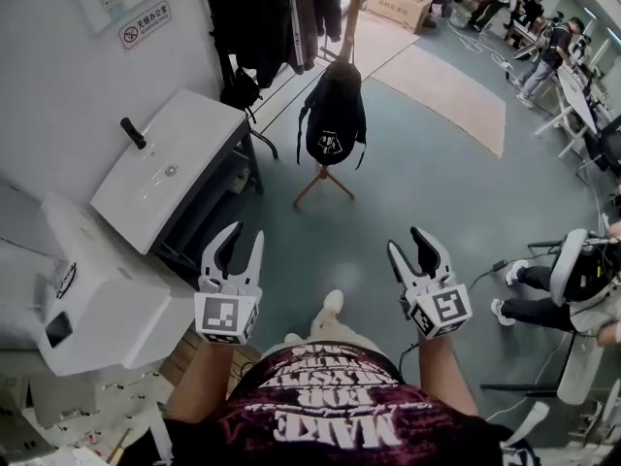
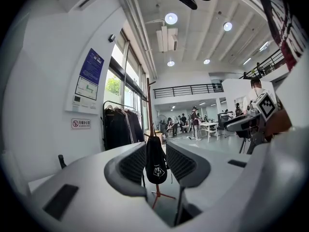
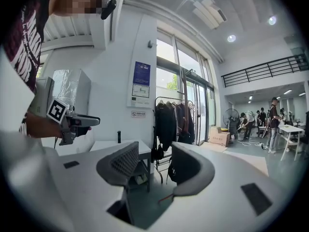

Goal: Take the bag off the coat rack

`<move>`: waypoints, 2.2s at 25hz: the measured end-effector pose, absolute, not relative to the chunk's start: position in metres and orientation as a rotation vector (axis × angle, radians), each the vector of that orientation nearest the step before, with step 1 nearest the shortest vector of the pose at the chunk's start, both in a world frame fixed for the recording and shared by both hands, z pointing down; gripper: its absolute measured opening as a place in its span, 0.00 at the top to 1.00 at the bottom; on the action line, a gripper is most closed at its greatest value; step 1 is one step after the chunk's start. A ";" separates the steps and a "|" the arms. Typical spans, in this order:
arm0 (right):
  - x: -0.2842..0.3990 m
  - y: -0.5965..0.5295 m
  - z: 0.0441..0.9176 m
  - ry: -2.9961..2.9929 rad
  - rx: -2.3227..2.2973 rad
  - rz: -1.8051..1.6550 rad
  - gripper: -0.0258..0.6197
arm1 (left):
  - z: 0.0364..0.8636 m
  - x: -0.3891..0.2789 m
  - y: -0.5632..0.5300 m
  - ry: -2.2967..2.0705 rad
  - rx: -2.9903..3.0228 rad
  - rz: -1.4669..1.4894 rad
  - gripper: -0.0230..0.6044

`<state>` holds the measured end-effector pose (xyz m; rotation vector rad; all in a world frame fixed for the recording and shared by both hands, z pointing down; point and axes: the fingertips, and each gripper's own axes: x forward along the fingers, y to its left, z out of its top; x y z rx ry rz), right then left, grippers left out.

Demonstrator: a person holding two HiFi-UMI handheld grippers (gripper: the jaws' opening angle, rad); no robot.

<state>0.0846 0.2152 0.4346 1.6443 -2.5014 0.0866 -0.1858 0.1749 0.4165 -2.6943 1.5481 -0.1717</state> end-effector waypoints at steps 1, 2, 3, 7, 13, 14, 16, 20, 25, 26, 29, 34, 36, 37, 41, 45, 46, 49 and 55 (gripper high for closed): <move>0.085 0.208 0.435 -2.506 1.639 0.089 0.63 | 0.415 -0.184 0.168 1.547 -2.693 -0.171 0.78; 0.086 0.200 0.435 -2.512 1.633 0.090 0.63 | 0.414 -0.183 0.162 1.549 -2.690 -0.170 0.78; 0.087 0.193 0.435 -2.519 1.626 0.092 0.63 | 0.414 -0.181 0.155 1.553 -2.687 -0.170 0.78; 0.095 0.166 0.438 -2.537 1.604 0.103 0.63 | 0.415 -0.171 0.132 1.573 -2.691 -0.168 0.78; 0.113 0.130 0.444 -2.556 1.577 0.123 0.62 | 0.417 -0.150 0.099 1.579 -2.669 -0.199 0.75; 0.116 0.125 0.446 -2.561 1.571 0.132 0.62 | 0.417 -0.145 0.094 1.575 -2.667 -0.209 0.75; 0.122 0.115 0.447 -2.572 1.557 0.145 0.62 | 0.418 -0.136 0.085 1.572 -2.668 -0.223 0.75; 0.131 0.094 0.448 -2.599 1.520 0.147 0.62 | 0.415 -0.124 0.065 1.592 -2.648 -0.232 0.75; 0.147 0.075 0.446 -2.632 1.487 0.142 0.63 | 0.412 -0.107 0.047 1.628 -2.644 -0.219 0.75; 0.151 0.071 0.446 -2.635 1.486 0.140 0.63 | 0.411 -0.104 0.043 1.639 -2.644 -0.207 0.75; 0.162 0.061 0.448 -2.639 1.474 0.134 0.63 | 0.406 -0.095 0.036 1.649 -2.623 -0.193 0.75; 0.174 0.049 0.450 -2.646 1.455 0.143 0.63 | 0.408 -0.085 0.028 1.676 -2.618 -0.196 0.75; 0.176 0.046 0.451 -2.651 1.448 0.151 0.63 | 0.407 -0.083 0.027 1.678 -2.612 -0.206 0.75; 0.176 0.045 0.451 -2.652 1.445 0.153 0.63 | 0.407 -0.082 0.026 1.678 -2.609 -0.213 0.75; 0.178 0.039 0.457 -2.653 1.430 0.170 0.63 | 0.414 -0.077 0.021 1.685 -2.620 -0.243 0.75; 0.181 0.033 0.464 -2.645 1.438 0.195 0.63 | 0.421 -0.071 0.014 1.673 -2.645 -0.269 0.75; 0.182 0.031 0.466 -2.641 1.442 0.200 0.63 | 0.421 -0.069 0.011 1.665 -2.650 -0.264 0.75; 0.185 0.023 0.469 -2.629 1.450 0.197 0.63 | 0.421 -0.064 0.001 1.642 -2.658 -0.241 0.75; 0.187 0.011 0.465 -2.617 1.478 0.184 0.63 | 0.424 -0.062 -0.018 1.617 -2.687 -0.220 0.75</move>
